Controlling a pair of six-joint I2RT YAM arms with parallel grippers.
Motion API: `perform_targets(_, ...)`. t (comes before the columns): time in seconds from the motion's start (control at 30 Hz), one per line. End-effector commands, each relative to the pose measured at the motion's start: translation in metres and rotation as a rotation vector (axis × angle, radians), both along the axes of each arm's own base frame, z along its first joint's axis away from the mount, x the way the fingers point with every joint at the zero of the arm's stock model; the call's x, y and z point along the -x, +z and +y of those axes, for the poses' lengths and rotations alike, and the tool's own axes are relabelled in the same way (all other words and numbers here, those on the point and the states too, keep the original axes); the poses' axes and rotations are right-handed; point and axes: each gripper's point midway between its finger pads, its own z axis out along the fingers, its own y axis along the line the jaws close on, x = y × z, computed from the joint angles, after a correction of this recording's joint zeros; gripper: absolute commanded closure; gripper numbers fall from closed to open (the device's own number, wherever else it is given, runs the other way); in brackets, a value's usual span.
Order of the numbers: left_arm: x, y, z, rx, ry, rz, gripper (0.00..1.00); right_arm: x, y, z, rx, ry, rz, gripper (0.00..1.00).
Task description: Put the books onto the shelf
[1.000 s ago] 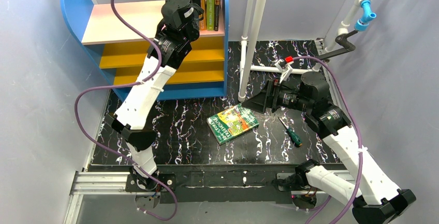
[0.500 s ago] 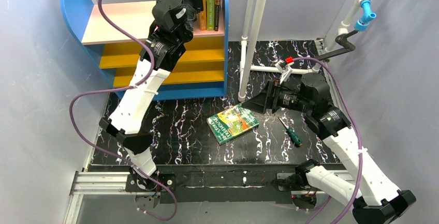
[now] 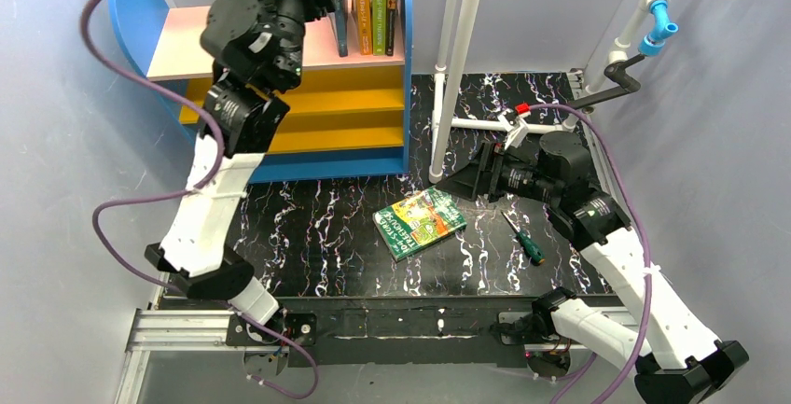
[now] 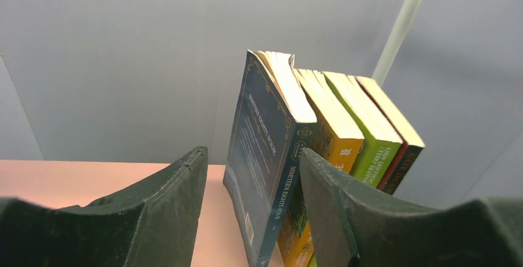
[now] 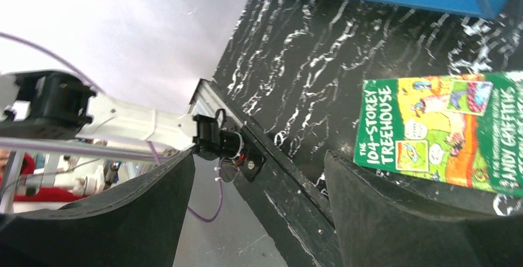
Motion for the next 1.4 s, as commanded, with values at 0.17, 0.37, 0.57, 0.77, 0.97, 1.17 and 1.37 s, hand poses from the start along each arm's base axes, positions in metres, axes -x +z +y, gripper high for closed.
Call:
perform_targets(0.17, 0.073, 0.015, 0.027, 0.056, -0.110, -0.010, 0.44, -0.024, -0.060, -0.027, 0.154, -0.267, 0.220, 0.17)
perform_targets(0.37, 0.100, -0.059, 0.023, 0.001, -0.226, 0.215, 0.44, -0.024, -0.101, -0.047, 0.250, -0.403, 0.372, 0.19)
perform_targets(0.57, 0.133, -0.177, 0.011, -0.038, -0.351, 0.537, 0.44, -0.019, -0.122, -0.055, 0.289, -0.452, 0.440, 0.20)
perform_targets(0.77, 0.170, -0.288, -0.025, 0.015, -0.554, 0.843, 0.45, -0.016, -0.140, -0.066, 0.318, -0.508, 0.468, 0.23)
perform_targets(0.97, 0.183, -0.355, -0.054, -0.047, -0.655, 1.005, 0.33, -0.018, -0.165, -0.067, 0.331, -0.533, 0.502, 0.23)
perform_targets(1.17, 0.171, -0.399, -0.066, -0.058, -0.650, 1.001, 0.29, -0.020, -0.204, -0.064, 0.371, -0.538, 0.573, 0.24)
perform_targets(1.37, 0.160, -0.443, -0.080, -0.015, -0.629, 0.990, 0.28, -0.025, -0.229, -0.043, 0.206, -0.522, 0.619, 0.24)
